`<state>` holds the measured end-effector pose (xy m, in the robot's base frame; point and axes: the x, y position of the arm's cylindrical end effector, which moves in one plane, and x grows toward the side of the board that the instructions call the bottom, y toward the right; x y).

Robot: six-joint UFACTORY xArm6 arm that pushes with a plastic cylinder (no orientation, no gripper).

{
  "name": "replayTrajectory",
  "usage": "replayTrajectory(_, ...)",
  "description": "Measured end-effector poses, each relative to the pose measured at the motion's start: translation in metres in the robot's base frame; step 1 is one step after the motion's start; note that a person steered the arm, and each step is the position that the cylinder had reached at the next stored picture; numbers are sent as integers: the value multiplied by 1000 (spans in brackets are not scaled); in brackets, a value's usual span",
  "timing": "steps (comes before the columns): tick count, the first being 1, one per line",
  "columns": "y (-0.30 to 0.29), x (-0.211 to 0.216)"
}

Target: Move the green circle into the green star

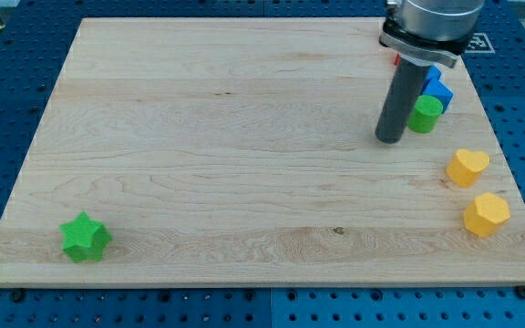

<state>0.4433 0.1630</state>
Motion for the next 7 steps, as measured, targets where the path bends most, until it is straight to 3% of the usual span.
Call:
replayTrajectory(3,23,4)
replayTrajectory(6,109,6)
replayTrajectory(7,116,-10)
